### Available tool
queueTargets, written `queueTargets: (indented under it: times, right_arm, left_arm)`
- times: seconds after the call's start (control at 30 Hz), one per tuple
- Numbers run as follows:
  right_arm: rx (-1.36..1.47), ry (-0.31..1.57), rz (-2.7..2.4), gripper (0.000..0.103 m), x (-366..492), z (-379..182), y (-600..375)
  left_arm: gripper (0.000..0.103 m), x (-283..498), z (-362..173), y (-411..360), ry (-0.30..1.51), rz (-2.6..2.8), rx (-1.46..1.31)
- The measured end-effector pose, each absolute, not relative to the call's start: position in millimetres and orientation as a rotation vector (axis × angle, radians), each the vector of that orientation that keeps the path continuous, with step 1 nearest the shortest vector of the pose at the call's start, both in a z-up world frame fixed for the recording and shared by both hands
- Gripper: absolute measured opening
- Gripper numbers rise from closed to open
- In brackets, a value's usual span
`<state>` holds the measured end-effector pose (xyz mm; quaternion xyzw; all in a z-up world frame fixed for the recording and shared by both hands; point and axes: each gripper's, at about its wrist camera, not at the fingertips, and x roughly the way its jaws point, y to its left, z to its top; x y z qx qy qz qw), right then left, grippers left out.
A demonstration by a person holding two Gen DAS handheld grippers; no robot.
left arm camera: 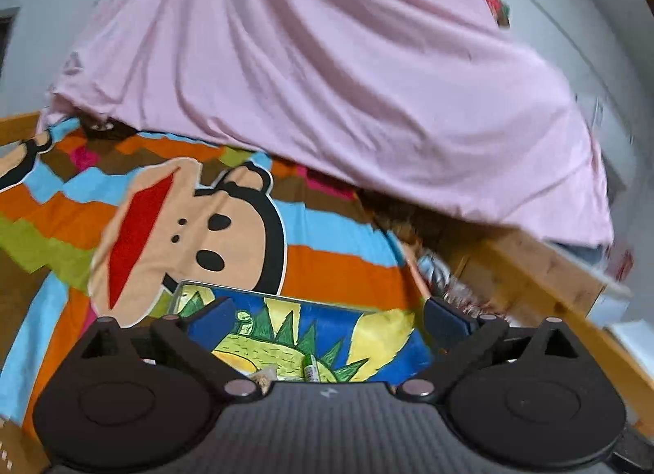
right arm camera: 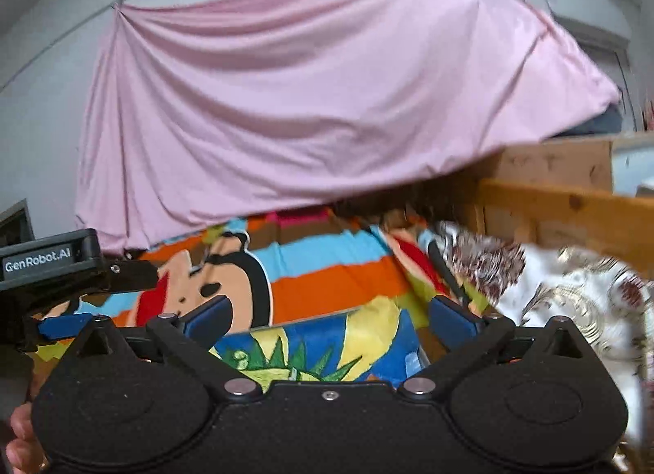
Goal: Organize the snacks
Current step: 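Raise both open tools up out of the tray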
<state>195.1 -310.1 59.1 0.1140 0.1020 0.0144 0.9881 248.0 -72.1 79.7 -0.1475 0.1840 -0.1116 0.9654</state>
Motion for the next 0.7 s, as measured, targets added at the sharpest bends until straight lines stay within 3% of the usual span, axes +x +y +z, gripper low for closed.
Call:
queueTargets:
  times: [0.27,0.7]
  right_arm:
    - [0.207,0.16,0.046,0.102,118.1,80.3,-297.9]
    - [0.138,0.161,0.112,0.102,14.9,72.0,-261.6]
  left_arm:
    - [0.102,169.6,99.7,-50.5,0.285,-0.199,-0.262]
    - [0.102,60.7,84.0,-6.9,0.241,-0.127,-0.17]
